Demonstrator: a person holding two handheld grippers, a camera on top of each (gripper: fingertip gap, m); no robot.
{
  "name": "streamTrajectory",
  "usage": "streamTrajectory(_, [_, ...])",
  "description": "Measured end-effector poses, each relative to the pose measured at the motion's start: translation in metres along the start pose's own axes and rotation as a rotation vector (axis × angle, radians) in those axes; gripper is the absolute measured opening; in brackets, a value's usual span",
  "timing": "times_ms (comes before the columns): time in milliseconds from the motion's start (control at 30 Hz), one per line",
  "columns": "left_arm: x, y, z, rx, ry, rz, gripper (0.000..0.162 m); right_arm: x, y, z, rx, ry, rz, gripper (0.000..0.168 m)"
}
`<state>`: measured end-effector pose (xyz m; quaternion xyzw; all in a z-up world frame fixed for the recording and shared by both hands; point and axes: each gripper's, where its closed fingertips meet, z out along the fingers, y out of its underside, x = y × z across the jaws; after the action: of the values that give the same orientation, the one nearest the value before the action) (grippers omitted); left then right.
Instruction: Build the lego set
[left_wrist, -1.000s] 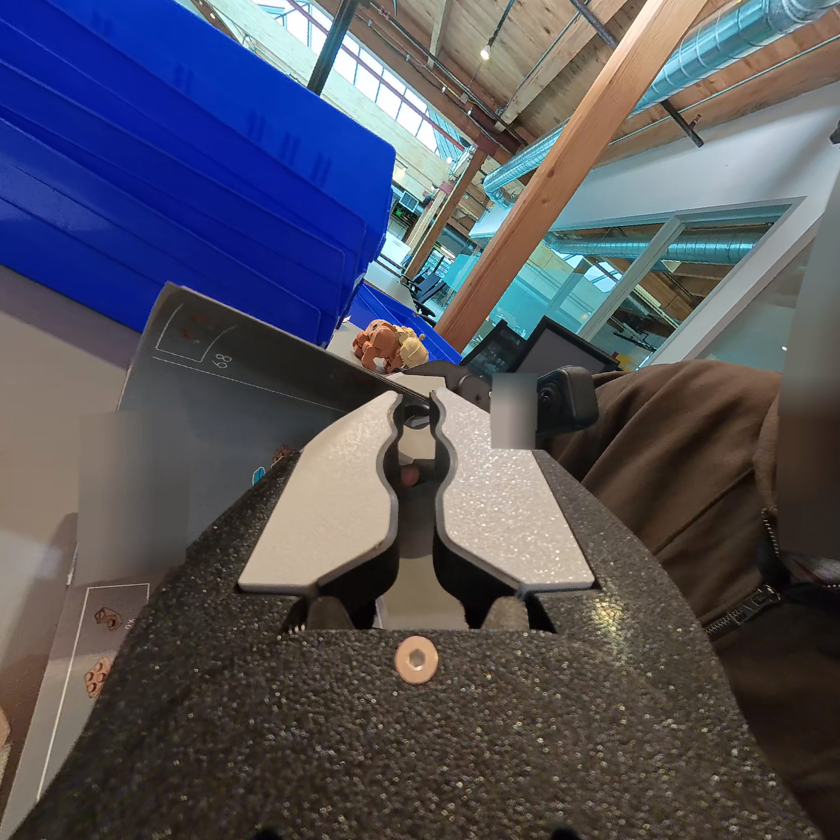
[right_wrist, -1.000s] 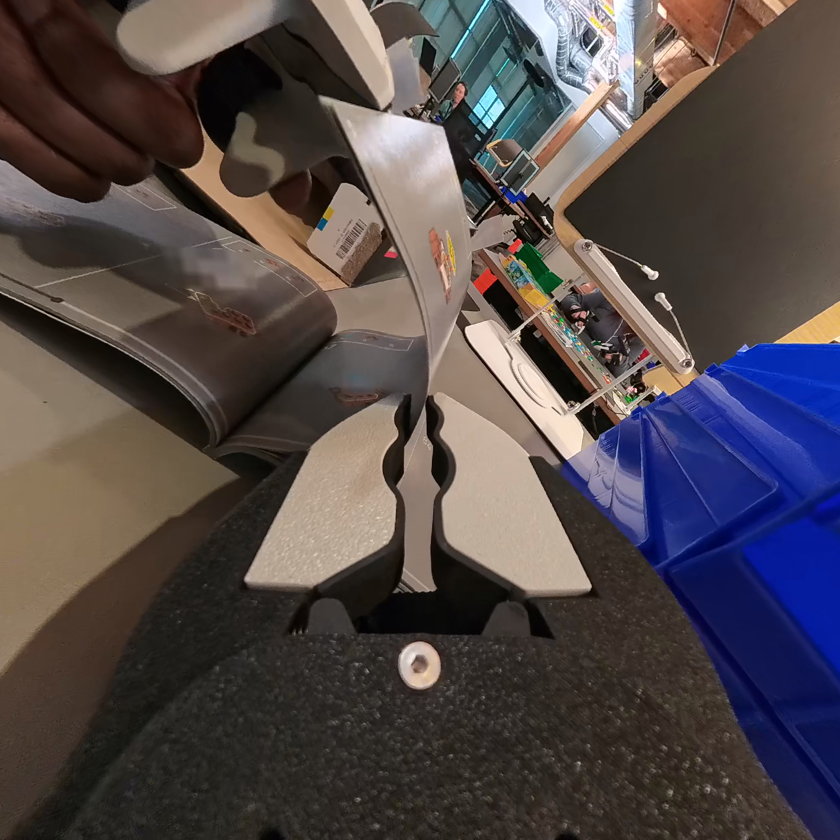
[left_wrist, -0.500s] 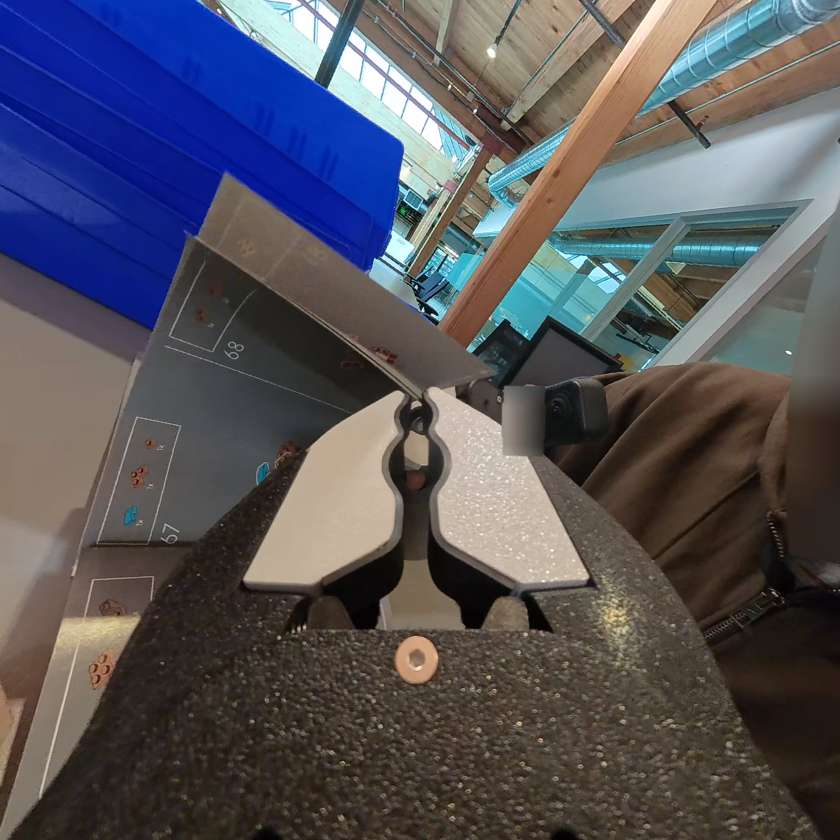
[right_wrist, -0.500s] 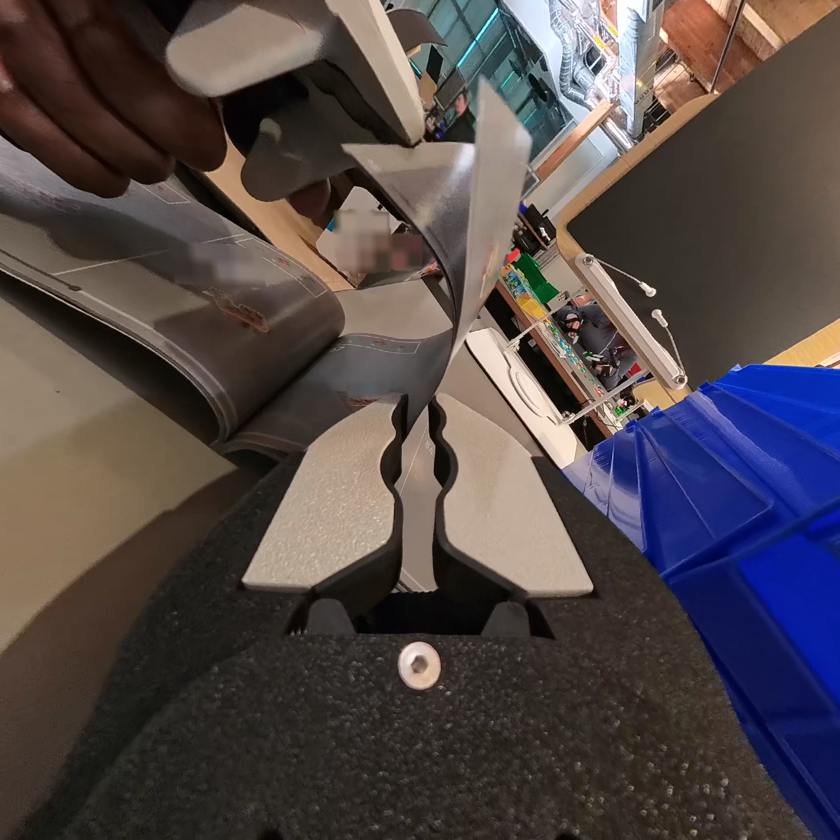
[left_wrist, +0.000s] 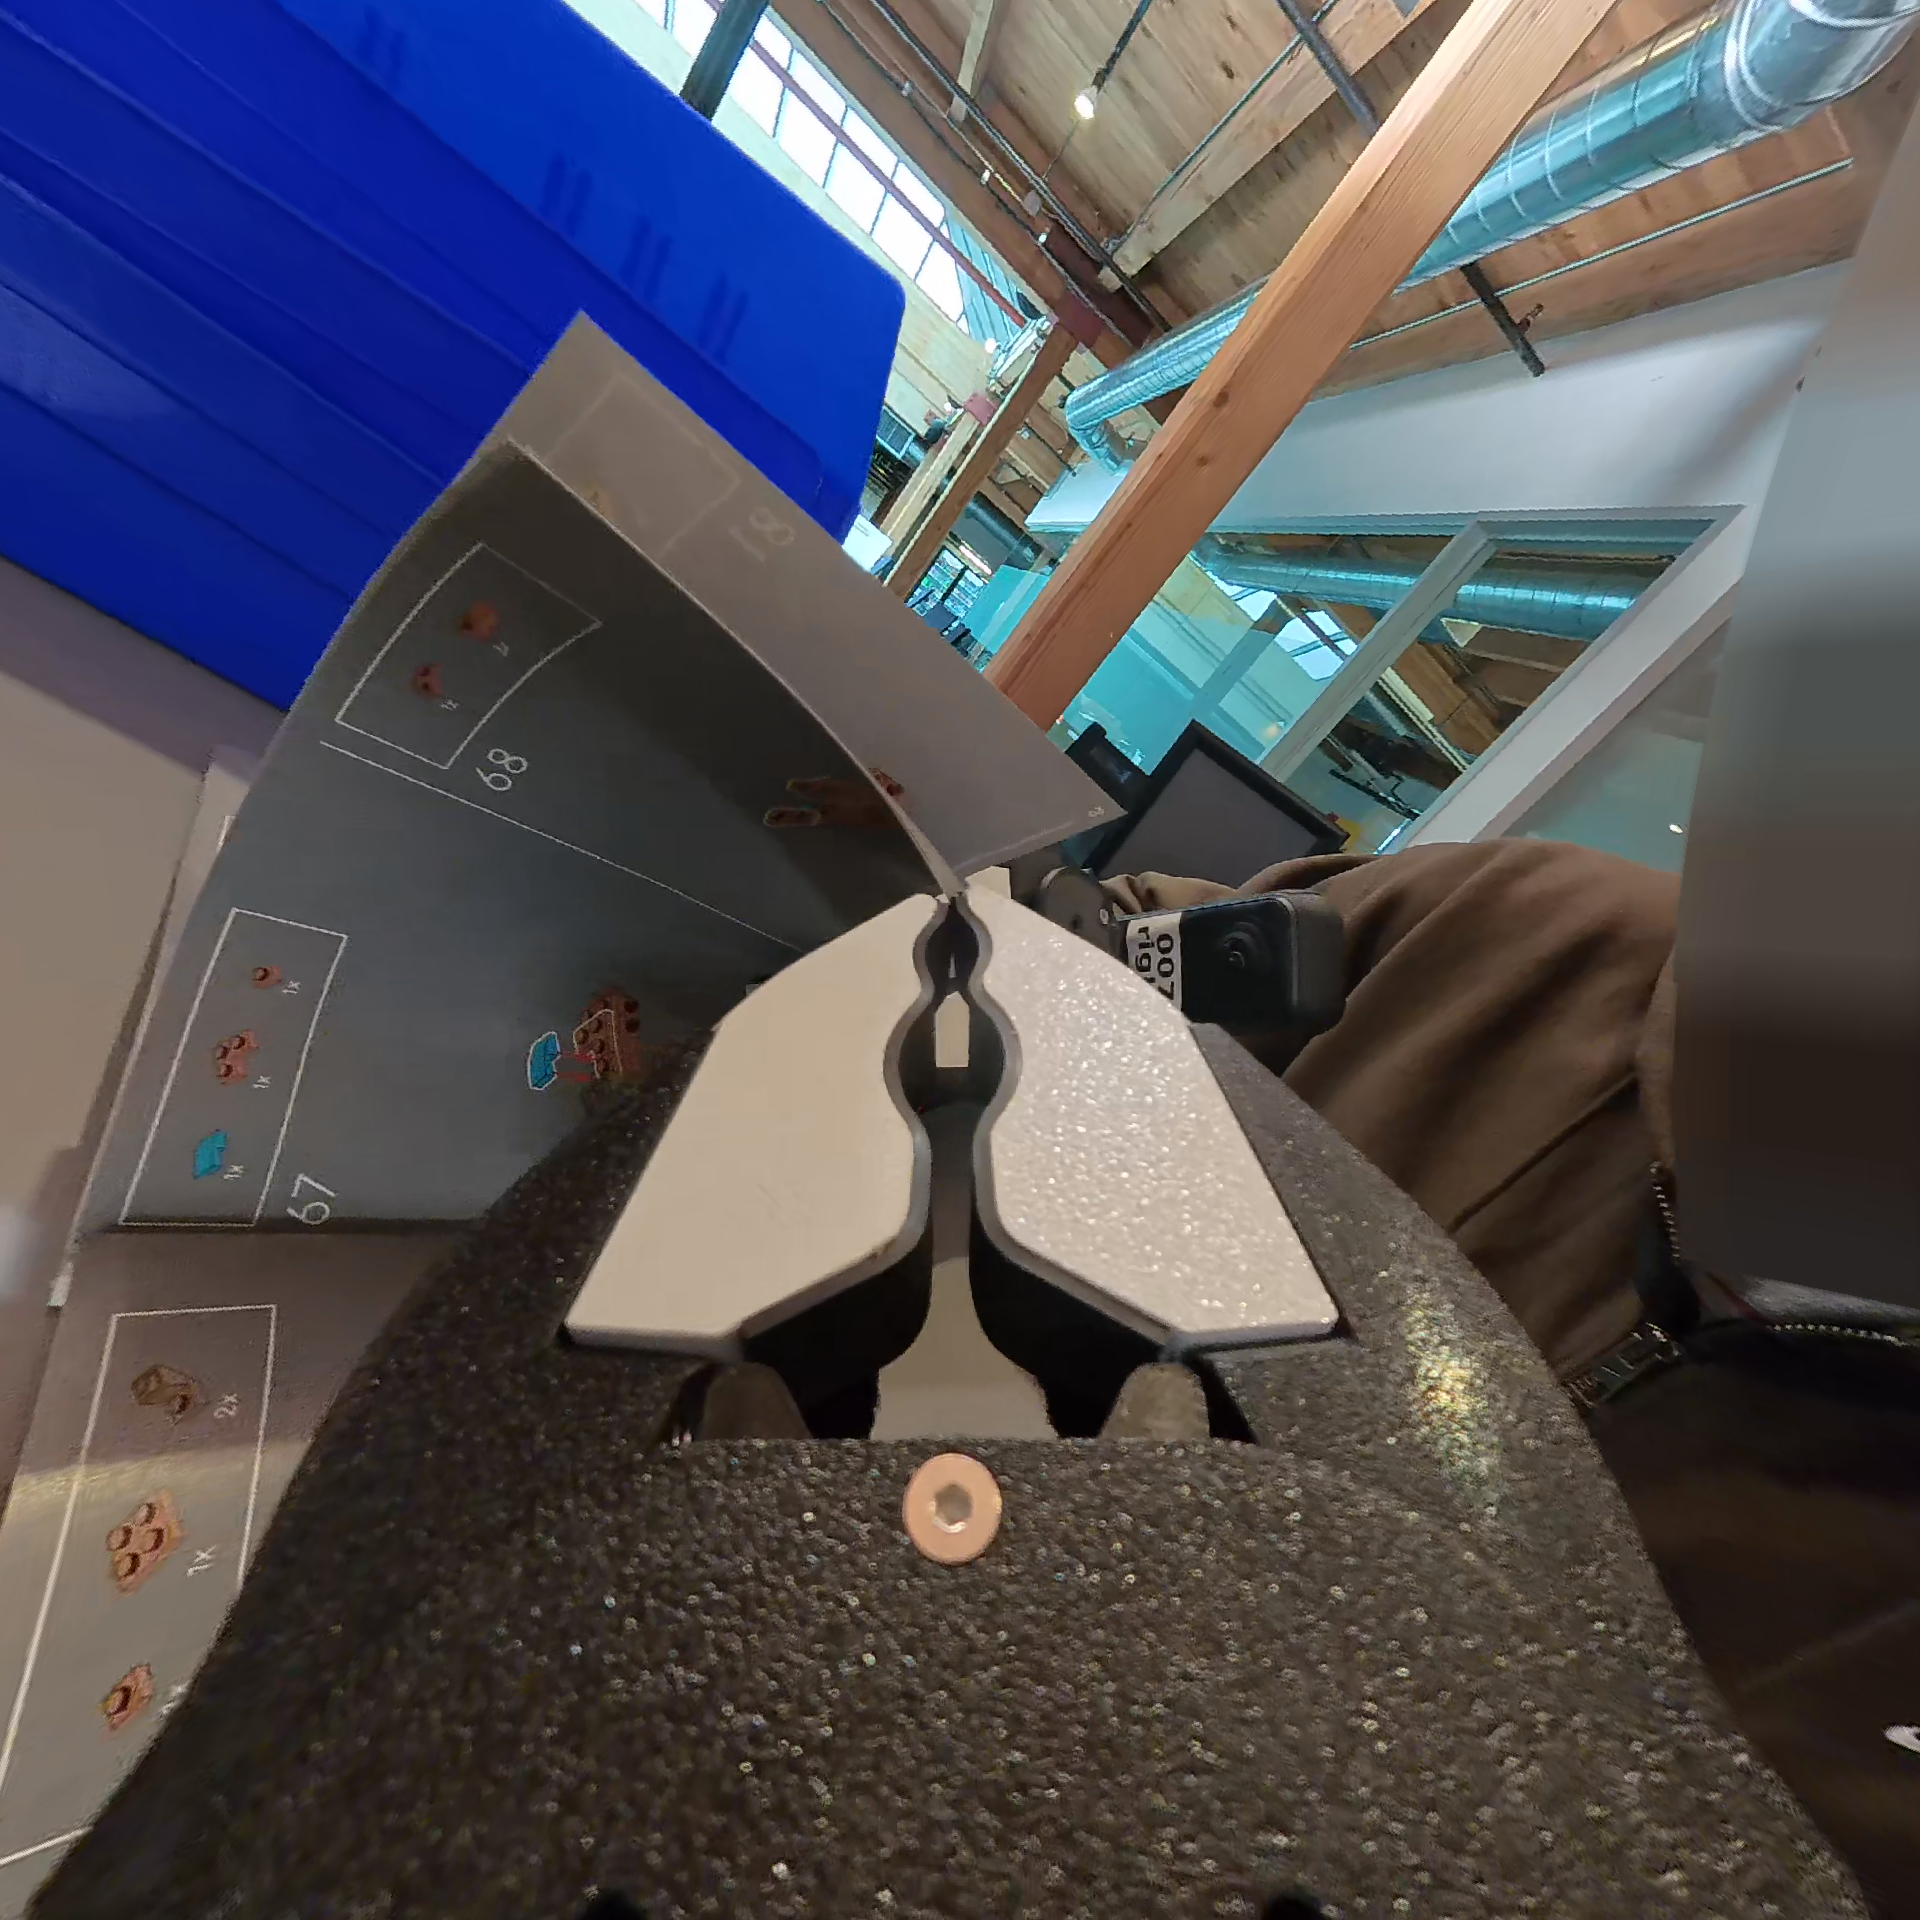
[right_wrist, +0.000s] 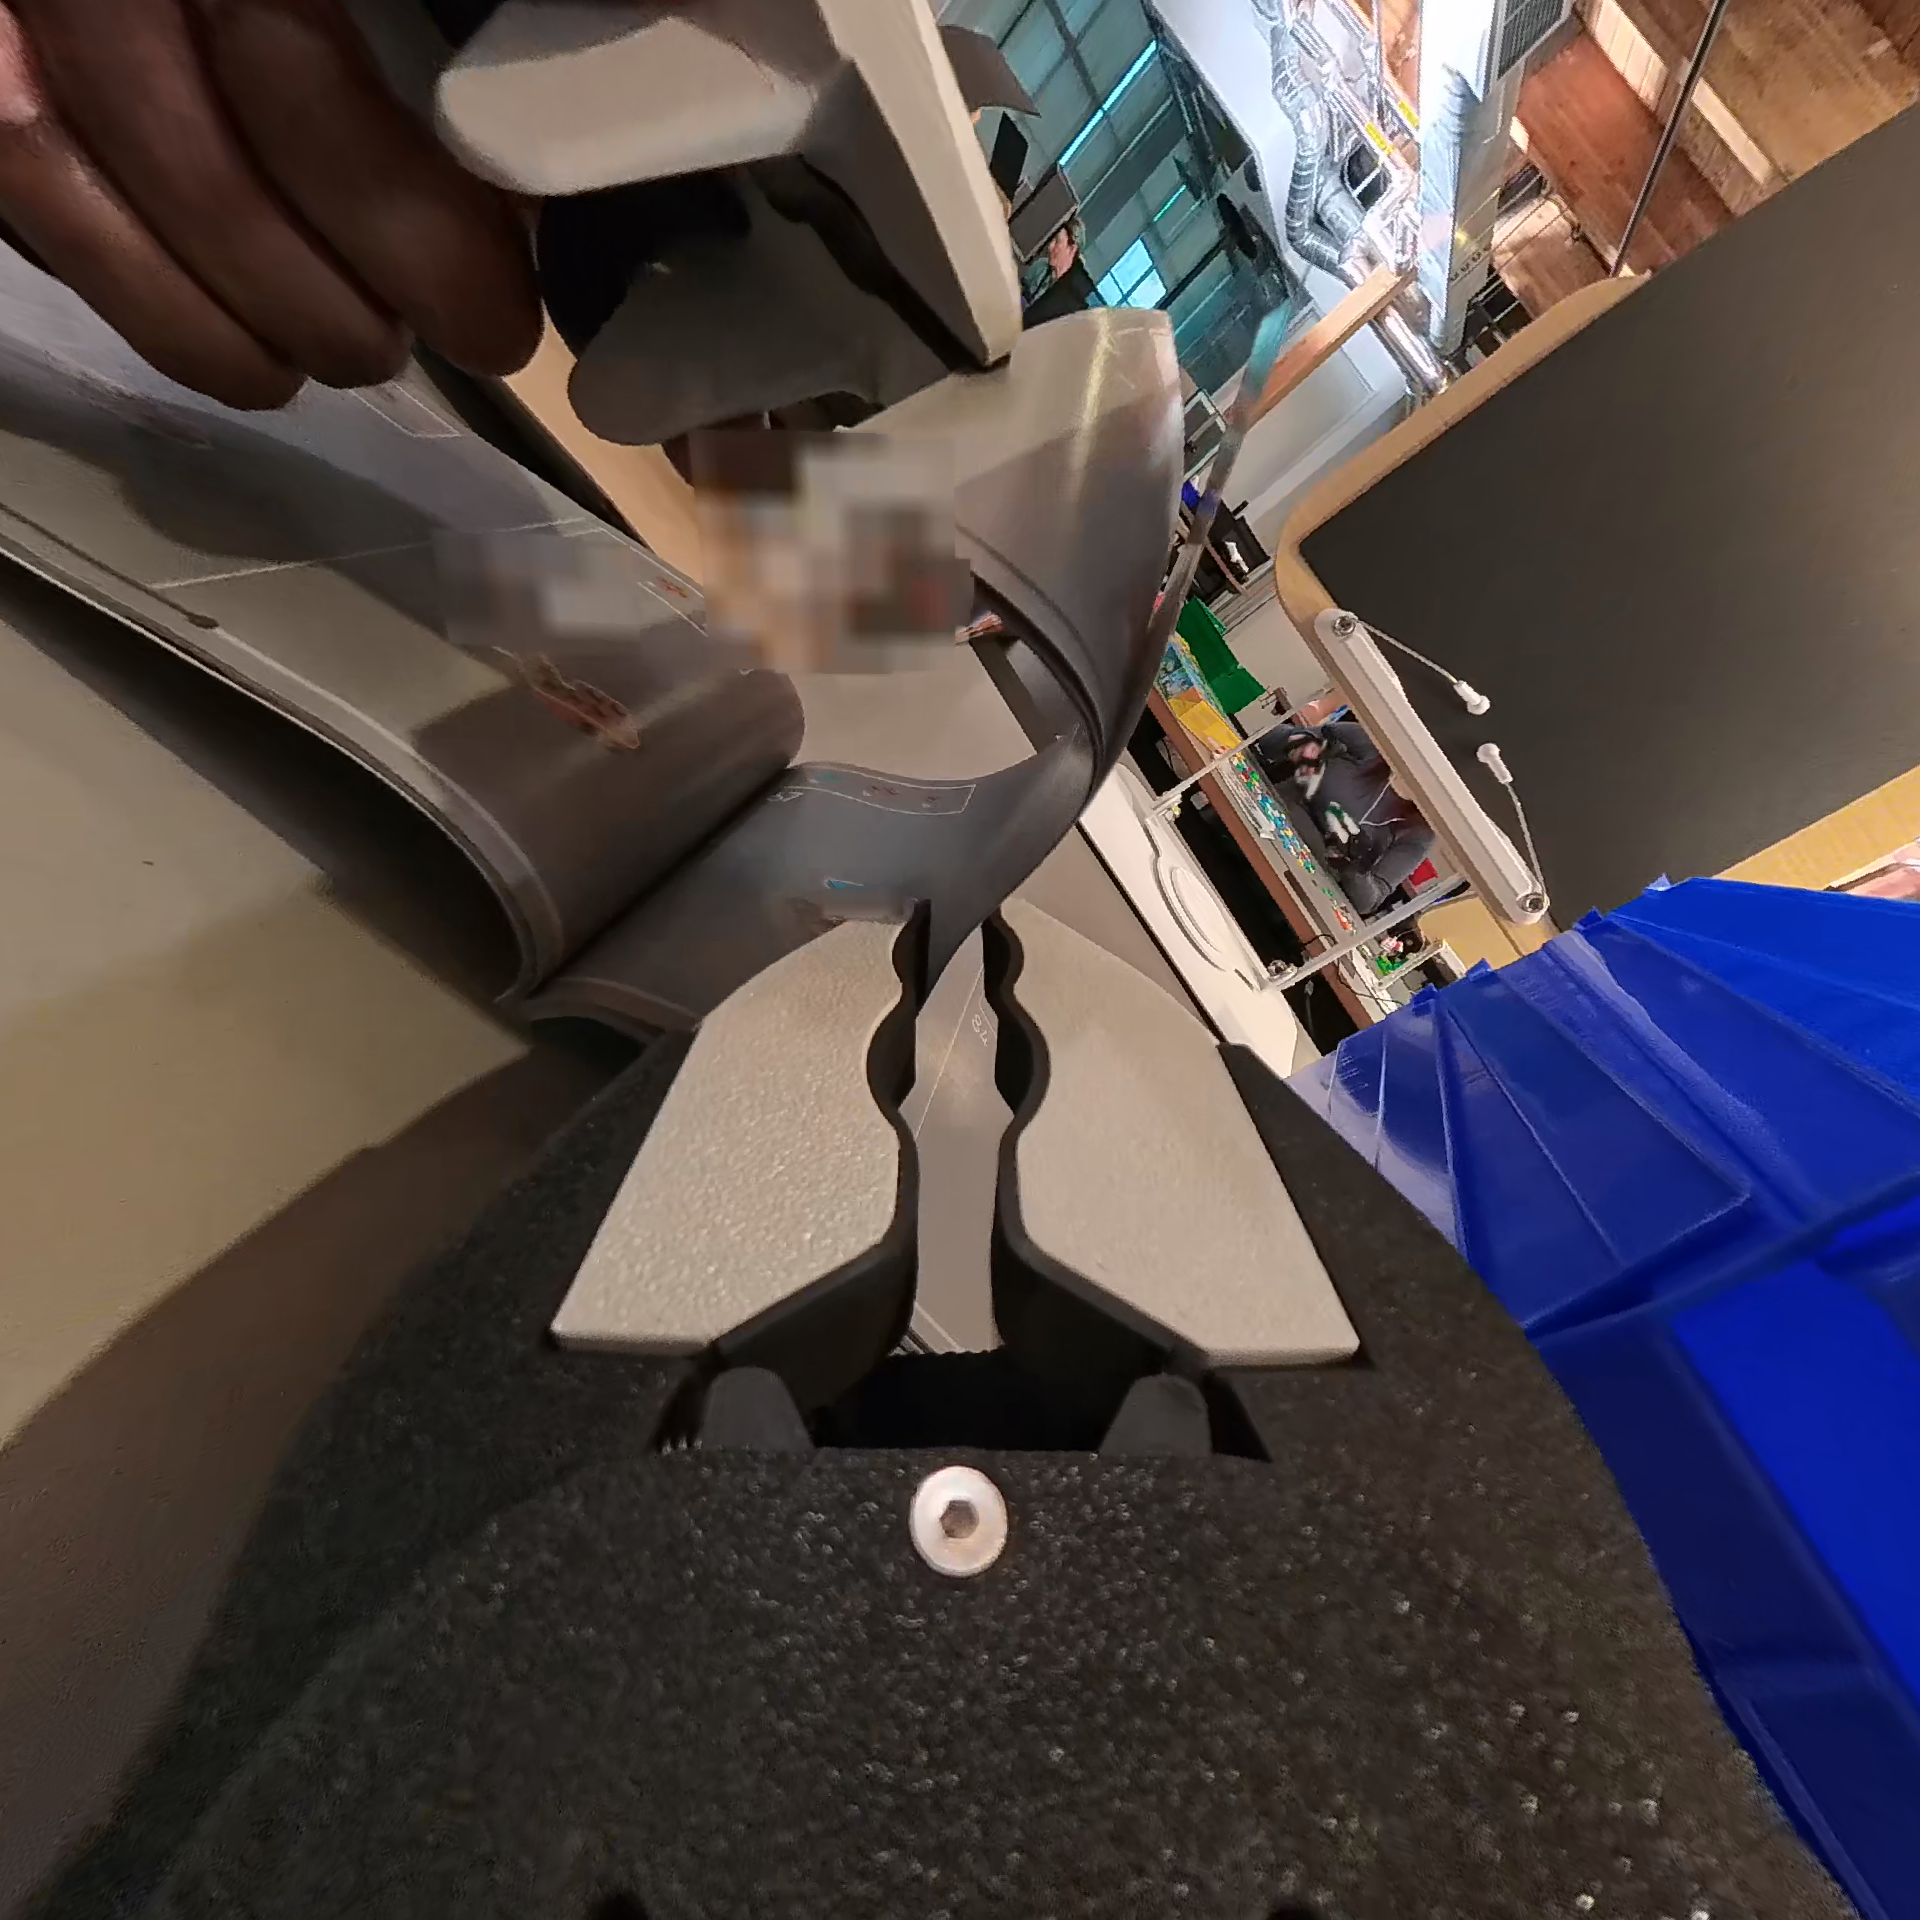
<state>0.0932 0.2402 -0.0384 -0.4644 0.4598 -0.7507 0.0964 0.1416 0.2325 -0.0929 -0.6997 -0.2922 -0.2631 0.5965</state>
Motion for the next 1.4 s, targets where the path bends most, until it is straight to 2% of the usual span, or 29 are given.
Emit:
streamTrajectory(133, [-0.002,0.0,0.0,-0.006,-0.022,0.023,0.0,0.0,0.002,0.001,-0.012,-0.01,0.004,0.02])
streamTrajectory(333, [-0.006,-0.003,-0.002,0.007,-0.064,0.053,0.0,-0.005,-0.006,0.0,0.02,-0.064,0.03,0.062])
streamTrajectory(500, [-0.01,-0.001,-0.002,0.004,-0.091,0.074,0.0,0.004,-0.027,-0.011,0.107,0.013,-0.043,0.073])
streamTrajectory(600, [-0.012,-0.002,-0.002,0.004,-0.106,0.08,0.0,0.016,-0.045,-0.023,0.187,0.106,-0.11,0.073])
streamTrajectory(667, [-0.013,-0.002,-0.003,0.007,-0.116,0.082,0.0,0.016,-0.062,-0.036,0.278,0.144,-0.168,0.067])
streamTrajectory(800, [-0.016,-0.002,-0.003,0.004,-0.131,0.084,0.0,-0.013,-0.08,-0.049,0.384,0.088,-0.318,0.053])
streamTrajectory(900, [-0.018,0.0,-0.003,-0.008,-0.14,0.091,0.0,-0.023,-0.061,-0.034,0.262,0.046,-0.362,0.051])
streamTrajectory(1000, [-0.018,0.0,-0.003,-0.012,-0.149,0.099,0.0,-0.008,-0.036,-0.018,0.138,0.058,-0.292,0.053])
streamTrajectory(1133, [-0.019,-0.001,-0.004,-0.014,-0.157,0.107,0.0,0.009,-0.021,-0.012,0.074,0.057,-0.153,0.053])
streamTrajectory(1400, [-0.015,0.003,-0.001,-0.028,-0.134,0.108,0.0,0.001,-0.011,-0.006,0.044,0.02,-0.139,0.04])
